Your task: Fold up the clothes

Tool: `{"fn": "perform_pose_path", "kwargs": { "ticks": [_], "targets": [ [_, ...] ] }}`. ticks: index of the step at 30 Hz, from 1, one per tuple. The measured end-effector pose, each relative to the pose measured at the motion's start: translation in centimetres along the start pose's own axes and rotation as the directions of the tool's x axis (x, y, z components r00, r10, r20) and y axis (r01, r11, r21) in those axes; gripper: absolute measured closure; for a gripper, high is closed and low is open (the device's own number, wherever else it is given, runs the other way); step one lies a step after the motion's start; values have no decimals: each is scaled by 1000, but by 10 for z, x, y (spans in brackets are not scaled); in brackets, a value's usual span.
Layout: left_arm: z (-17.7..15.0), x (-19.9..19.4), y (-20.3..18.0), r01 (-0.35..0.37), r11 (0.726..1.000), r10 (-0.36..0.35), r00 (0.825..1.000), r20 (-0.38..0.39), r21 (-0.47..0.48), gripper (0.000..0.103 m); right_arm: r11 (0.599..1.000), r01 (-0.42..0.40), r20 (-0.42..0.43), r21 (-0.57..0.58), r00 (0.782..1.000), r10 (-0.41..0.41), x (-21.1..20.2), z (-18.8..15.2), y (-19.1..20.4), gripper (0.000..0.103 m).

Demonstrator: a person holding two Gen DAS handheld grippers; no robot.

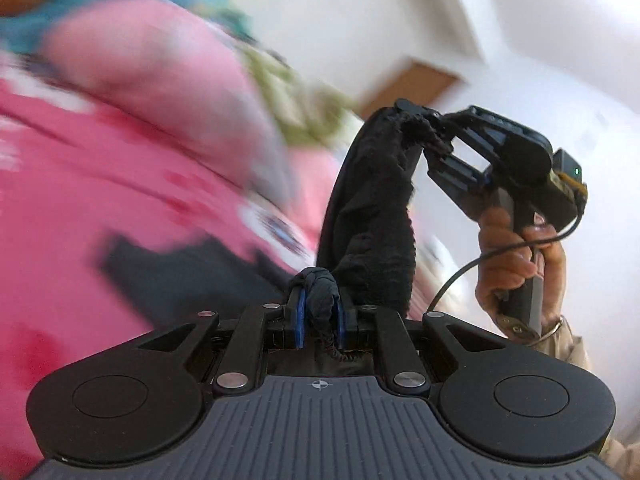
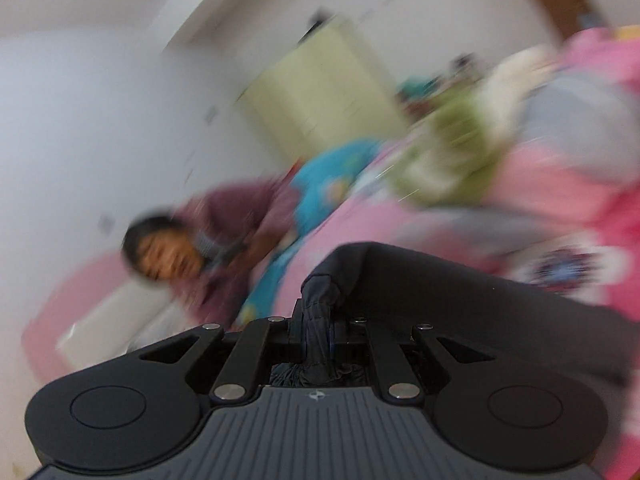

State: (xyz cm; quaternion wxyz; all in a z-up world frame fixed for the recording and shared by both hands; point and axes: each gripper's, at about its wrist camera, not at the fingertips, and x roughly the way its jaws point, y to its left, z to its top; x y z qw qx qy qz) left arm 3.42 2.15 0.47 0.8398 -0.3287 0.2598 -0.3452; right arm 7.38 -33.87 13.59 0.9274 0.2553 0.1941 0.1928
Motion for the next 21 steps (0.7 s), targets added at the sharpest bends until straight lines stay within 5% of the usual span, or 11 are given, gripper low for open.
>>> {"fn": "perform_pose_path", "kwargs": {
  "ticks": [4,11,16,19,21],
  "targets": [
    [25,-46,65,-161,979,178,975,133,-124,90,992,-84,-189,-99,980,64,138,-22,57,93],
    [58,-93,168,-342,882,423,878,224,-323,90,970,-170,-428,-176,900,80,342,-102,133,93],
    [67,-115,205,-348,837,476,844,247,-422,87,963,-179,-508,-201,859,54,428,-142,155,93],
    [66,-117,210,-338,837,472,844,255,-431,82,969,-173,-548,-175,835,51,469,-161,152,93],
    [66,-123,209,-355,839,487,828,278,-413,75,976,-161,-590,-147,806,44,494,-174,145,90]
  ]
}}
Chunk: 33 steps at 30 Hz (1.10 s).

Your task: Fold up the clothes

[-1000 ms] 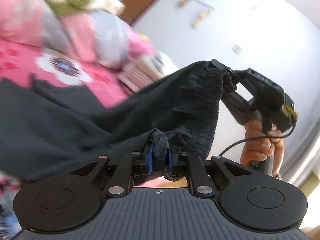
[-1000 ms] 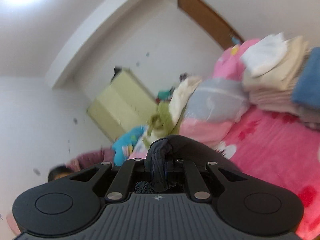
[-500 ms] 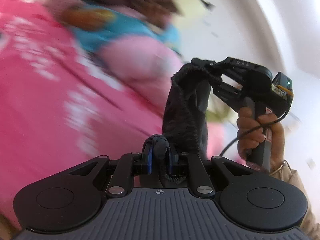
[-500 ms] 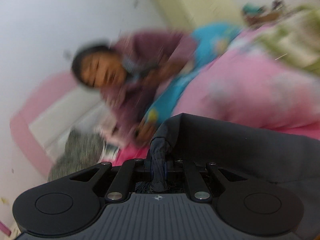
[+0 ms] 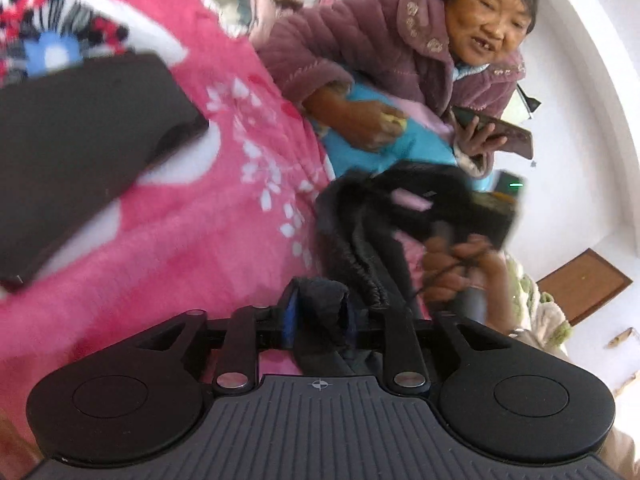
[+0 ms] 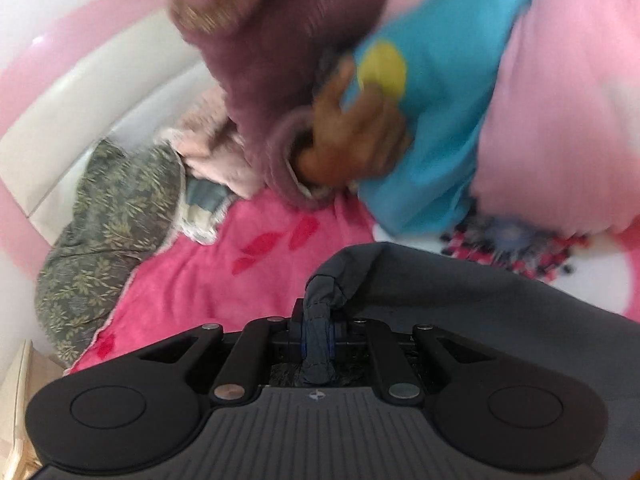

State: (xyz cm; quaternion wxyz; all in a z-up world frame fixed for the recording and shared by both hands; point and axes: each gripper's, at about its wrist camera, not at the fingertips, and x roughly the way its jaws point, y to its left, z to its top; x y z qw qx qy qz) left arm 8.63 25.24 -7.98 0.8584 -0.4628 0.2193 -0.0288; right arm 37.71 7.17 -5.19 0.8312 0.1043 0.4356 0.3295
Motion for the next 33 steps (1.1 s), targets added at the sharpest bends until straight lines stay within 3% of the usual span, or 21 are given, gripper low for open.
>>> {"fn": "perform_pose_path", "kwargs": {
  "ticks": [1,3,5,9,13,15,22,25,27,30,33],
  "targets": [
    [1,-4,0,-11,1000,11,1000,29,10,72,1000,13,-27,17,1000,-12,12,0,-5,89],
    [4,-9,1,-34,999,31,995,96,26,55,998,23,-46,55,999,-20,25,0,-15,83],
    [4,-13,0,-52,998,46,991,128,45,45,996,3,-30,87,1000,0,24,0,-21,78],
    [-1,-9,-11,-54,991,42,994,101,122,43,995,-10,14,99,1000,9,0,1,-21,60],
    [-13,-6,-28,-38,976,24,997,69,216,40,999,43,80,-10,996,-42,-49,-4,0,52],
    [-19,-5,-38,-44,958,25,997,72,282,29,998,56,118,-41,992,-51,-78,-7,7,43],
    [-26,24,-51,-190,922,187,981,43,336,25,998,59,203,13,977,-60,-201,-61,-23,34],
    [-28,35,-60,-256,893,249,966,65,371,26,988,128,185,83,972,-142,-241,-97,-48,34],
    [-30,46,-67,-333,846,333,940,75,416,27,970,213,168,122,958,-231,-265,-124,-59,34],
    [-31,56,-78,-389,797,407,911,64,463,27,934,320,104,159,935,-338,-291,-163,-73,34],
    [-34,50,-93,-439,763,455,886,88,474,26,906,418,96,71,901,-424,-306,-184,-62,34]
  ]
}}
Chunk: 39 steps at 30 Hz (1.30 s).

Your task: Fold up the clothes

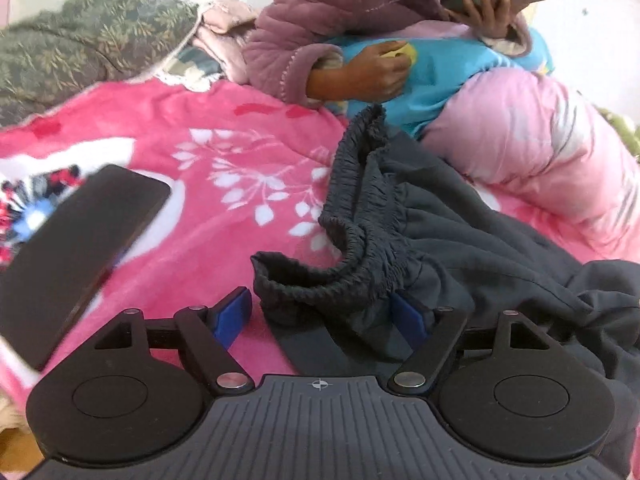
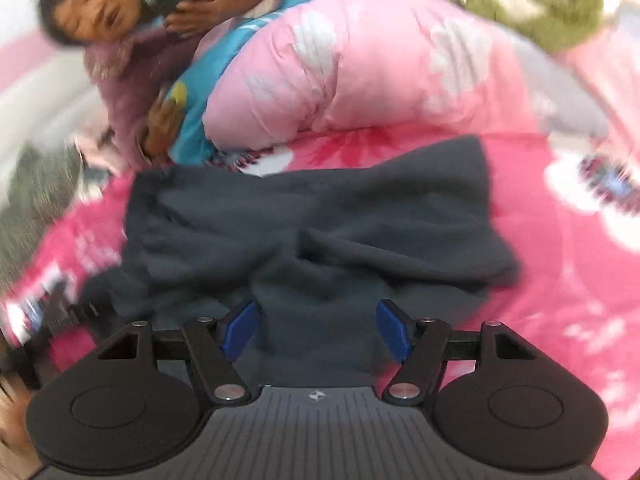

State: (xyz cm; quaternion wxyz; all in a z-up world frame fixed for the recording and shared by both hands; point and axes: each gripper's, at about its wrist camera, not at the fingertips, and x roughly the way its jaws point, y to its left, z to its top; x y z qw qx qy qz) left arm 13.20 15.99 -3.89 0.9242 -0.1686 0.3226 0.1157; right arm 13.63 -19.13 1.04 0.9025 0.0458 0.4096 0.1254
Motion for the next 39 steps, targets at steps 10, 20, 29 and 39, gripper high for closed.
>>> {"fn": "perform_pose_path", "kwargs": {
  "ticks": [10,20,29,39],
  "targets": [
    [-23,-63,-30,14,994,-28,991,130,109,22,971,-22,26,237,1000,16,-7,-45,-63,34],
    [-35,-25,-133,65,892,-79,997,14,448,22,969,204,-21,143,979,-203,10,-48,-92,35],
    [-35,-4,-153,125,851,-147,989,4,510,22,943,332,-88,-10,939,-332,31,-28,-103,35],
    [-27,40,-135,229,864,-221,973,-71,449,21,937,102,8,335,994,-111,49,19,-158,41]
  ]
}}
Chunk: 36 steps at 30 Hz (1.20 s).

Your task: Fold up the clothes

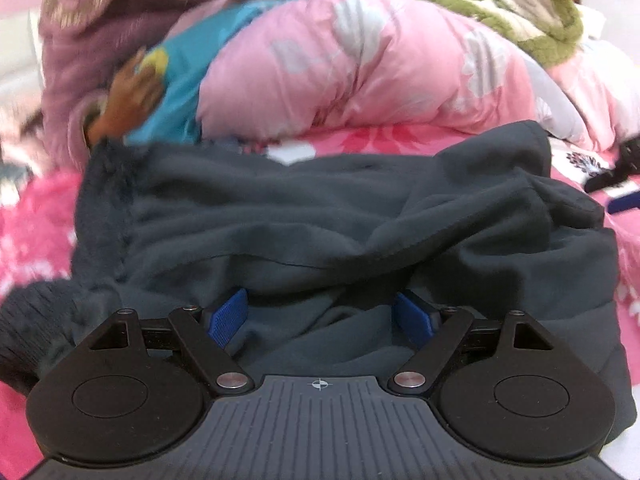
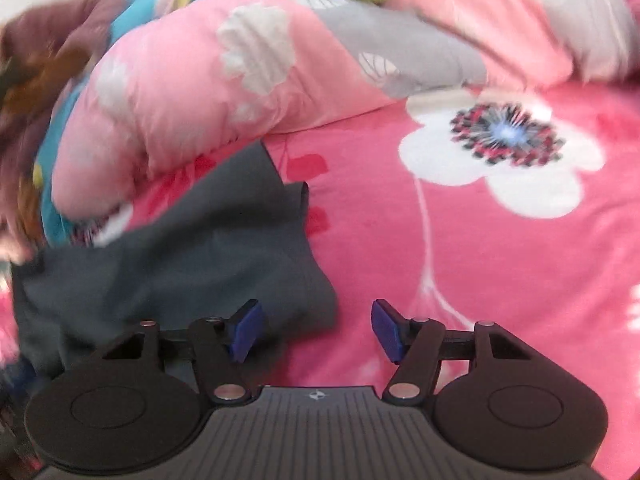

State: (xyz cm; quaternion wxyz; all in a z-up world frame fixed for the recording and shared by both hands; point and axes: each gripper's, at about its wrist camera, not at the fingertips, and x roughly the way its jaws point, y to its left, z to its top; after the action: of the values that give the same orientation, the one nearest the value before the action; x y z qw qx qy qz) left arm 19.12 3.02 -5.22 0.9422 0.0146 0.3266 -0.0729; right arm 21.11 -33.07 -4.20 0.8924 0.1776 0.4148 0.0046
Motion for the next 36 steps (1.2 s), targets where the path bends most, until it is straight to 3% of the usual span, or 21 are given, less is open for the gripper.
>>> {"fn": "perform_pose_path", "kwargs": {
  "ticks": [5,8,10,11,12,17,22,25,27,29,32,34,36],
  "targets": [
    [8,-8,10,24,999,-23,999,28,-49,21,995,-94,39,41,995,93,31,38,17,41],
    [8,-9,16,24,998,-23,999,23,-65,21,998,-55,-18,15,998,56,64,50,33,41],
    [8,-10,19,39,997,-39,999,14,-70,21,1000,-21,-103,1,994,21,86,49,40,60],
    [8,-12,20,48,996,-47,999,15,-74,21,1000,-4,-135,-15,991,2,92,48,46,93],
    [9,-14,22,58,995,-56,998,19,-81,21,999,8,-145,-35,989,-13,94,47,51,100],
    [10,-16,29,82,991,-80,996,29,-105,21,991,-24,2,-135,1000,24,67,63,93,101],
    [9,-10,32,70,992,-69,998,10,-109,21,981,-86,125,-176,986,108,67,95,137,101],
    [8,-6,35,44,992,-44,999,3,-120,21,981,-77,168,-179,980,108,88,100,150,95],
    [8,-6,37,35,991,-35,999,2,-132,21,984,-48,140,-171,988,72,105,98,153,71],
    [7,-8,38,33,990,-32,999,8,-135,21,990,-28,124,-136,991,45,107,93,144,57],
    [6,-11,39,29,990,-27,1000,16,-135,21,996,-46,170,-76,984,58,77,82,115,51],
    [6,-13,41,30,990,-28,999,23,-139,21,995,-95,212,-40,972,101,45,70,88,39],
    [8,-17,43,38,989,-32,999,40,-146,21,992,-124,190,8,974,120,19,50,59,35]
  ]
}}
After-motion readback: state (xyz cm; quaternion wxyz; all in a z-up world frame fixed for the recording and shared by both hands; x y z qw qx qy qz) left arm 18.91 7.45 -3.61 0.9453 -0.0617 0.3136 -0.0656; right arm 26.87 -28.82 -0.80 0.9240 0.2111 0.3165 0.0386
